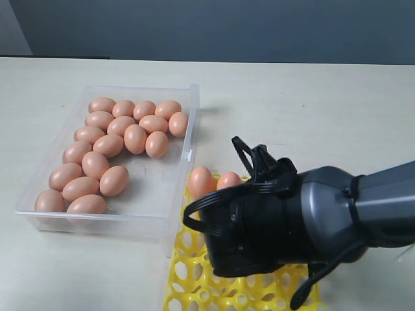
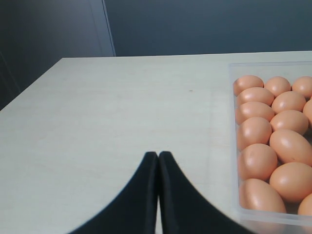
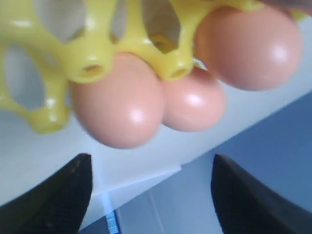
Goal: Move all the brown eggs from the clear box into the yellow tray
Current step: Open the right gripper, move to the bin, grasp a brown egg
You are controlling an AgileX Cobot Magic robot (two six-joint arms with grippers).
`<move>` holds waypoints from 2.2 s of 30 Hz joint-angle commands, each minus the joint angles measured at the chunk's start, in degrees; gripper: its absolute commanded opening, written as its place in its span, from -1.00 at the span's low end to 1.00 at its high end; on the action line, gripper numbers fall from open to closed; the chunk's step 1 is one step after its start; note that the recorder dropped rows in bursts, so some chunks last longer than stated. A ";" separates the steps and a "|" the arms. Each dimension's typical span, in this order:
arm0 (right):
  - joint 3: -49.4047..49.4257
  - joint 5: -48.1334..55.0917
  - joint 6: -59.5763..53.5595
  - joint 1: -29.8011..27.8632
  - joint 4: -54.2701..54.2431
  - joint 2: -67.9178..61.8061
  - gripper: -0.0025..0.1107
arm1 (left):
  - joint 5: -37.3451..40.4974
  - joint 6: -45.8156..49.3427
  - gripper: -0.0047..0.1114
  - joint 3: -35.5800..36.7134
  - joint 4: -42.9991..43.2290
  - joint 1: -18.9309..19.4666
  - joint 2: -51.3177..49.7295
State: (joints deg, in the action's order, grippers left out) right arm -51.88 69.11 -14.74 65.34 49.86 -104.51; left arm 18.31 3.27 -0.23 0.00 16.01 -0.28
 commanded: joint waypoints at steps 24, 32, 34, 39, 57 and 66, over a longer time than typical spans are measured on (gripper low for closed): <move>-38.09 -37.81 20.70 -10.88 -53.41 -9.66 0.21 | -0.63 -0.03 -0.91 0.23 0.00 -0.26 0.28; -45.90 -34.10 20.87 -14.70 -71.94 -20.83 0.21 | -0.63 -0.03 -0.91 0.23 0.00 -0.26 0.28; -46.80 -33.29 21.90 -15.68 -74.71 -22.82 0.21 | -0.63 -0.03 -0.91 0.23 0.00 -0.26 0.28; -47.23 -31.04 23.59 -16.79 -73.60 -24.34 0.21 | -0.63 -0.03 -0.91 0.23 0.00 -0.26 0.28; -47.23 -31.29 32.79 -16.79 -77.52 -27.74 -0.80 | -0.63 -0.03 -0.91 0.23 0.00 -0.26 0.28; -47.23 -32.87 25.36 -16.69 -73.77 -21.18 -0.96 | -0.63 -0.03 -0.91 0.23 0.00 -0.26 0.28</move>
State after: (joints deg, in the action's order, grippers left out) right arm -98.96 37.74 12.69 48.79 -26.53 -129.40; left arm 18.31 3.27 -0.23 0.00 16.01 -0.28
